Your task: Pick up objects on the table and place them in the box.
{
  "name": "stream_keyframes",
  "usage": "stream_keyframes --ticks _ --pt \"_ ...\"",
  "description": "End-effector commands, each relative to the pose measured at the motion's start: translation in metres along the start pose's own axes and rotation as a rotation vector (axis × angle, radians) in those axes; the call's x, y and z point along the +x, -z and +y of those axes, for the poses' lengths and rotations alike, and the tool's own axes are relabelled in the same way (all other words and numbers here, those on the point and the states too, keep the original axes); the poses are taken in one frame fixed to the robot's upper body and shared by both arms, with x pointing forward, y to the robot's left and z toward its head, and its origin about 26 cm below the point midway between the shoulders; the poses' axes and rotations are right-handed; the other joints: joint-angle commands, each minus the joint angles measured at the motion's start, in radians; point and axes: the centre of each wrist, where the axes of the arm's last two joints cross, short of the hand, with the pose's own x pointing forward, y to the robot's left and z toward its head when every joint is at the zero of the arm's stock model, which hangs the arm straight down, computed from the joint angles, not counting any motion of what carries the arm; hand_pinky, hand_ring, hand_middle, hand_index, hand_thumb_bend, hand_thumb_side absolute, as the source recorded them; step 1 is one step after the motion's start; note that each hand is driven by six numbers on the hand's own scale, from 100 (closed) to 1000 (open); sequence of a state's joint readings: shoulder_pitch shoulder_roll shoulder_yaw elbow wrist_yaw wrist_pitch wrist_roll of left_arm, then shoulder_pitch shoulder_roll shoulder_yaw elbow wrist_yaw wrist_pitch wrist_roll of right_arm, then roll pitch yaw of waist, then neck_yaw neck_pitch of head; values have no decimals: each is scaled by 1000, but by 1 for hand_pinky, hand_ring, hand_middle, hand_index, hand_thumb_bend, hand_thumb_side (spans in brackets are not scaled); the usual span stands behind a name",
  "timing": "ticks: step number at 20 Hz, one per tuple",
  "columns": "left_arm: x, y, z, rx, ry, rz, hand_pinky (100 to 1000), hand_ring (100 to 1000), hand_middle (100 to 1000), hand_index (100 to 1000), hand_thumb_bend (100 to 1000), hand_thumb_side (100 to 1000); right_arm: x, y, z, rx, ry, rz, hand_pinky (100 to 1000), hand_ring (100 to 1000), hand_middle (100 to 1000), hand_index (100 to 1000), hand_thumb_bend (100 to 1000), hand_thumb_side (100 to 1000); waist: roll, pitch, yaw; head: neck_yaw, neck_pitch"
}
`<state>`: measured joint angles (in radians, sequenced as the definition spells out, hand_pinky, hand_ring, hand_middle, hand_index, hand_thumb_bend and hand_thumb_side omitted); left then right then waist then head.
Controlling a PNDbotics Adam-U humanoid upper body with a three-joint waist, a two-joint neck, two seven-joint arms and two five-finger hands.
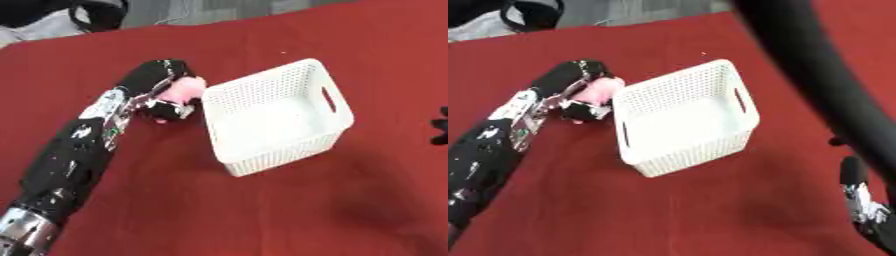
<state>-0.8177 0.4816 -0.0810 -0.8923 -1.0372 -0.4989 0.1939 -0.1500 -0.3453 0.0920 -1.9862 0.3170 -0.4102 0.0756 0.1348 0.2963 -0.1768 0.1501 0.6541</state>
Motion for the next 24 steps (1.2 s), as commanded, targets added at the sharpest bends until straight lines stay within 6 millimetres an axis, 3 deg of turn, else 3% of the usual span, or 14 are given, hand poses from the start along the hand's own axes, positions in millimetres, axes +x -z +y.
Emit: stream_keyframes --ticks 1,6,17,24 --pt "-4 -1 6 23 12 1 374 531 634 686 100 593 3 3 -5 5 -11 -21 627 768 821 787 101 702 -9 -18 2 7 -6" --pt "-3 2 18 70 3 -11 370 533 645 694 100 613 3 2 -5 7 -10 -19 627 769 821 787 101 702 -9 -19 3 5 -6" --pt "-5 21 104 250 72 -28 410 553 652 703 100 560 2 -2 -3 20 -8 5 628 770 822 788 100 701 -1 -34 14 -5 -6" --pt "-5 28 131 277 146 -43 431 561 655 707 107 547 2 -4 -3 23 -7 13 628 769 822 787 100 705 4 -46 17 -11 -7"
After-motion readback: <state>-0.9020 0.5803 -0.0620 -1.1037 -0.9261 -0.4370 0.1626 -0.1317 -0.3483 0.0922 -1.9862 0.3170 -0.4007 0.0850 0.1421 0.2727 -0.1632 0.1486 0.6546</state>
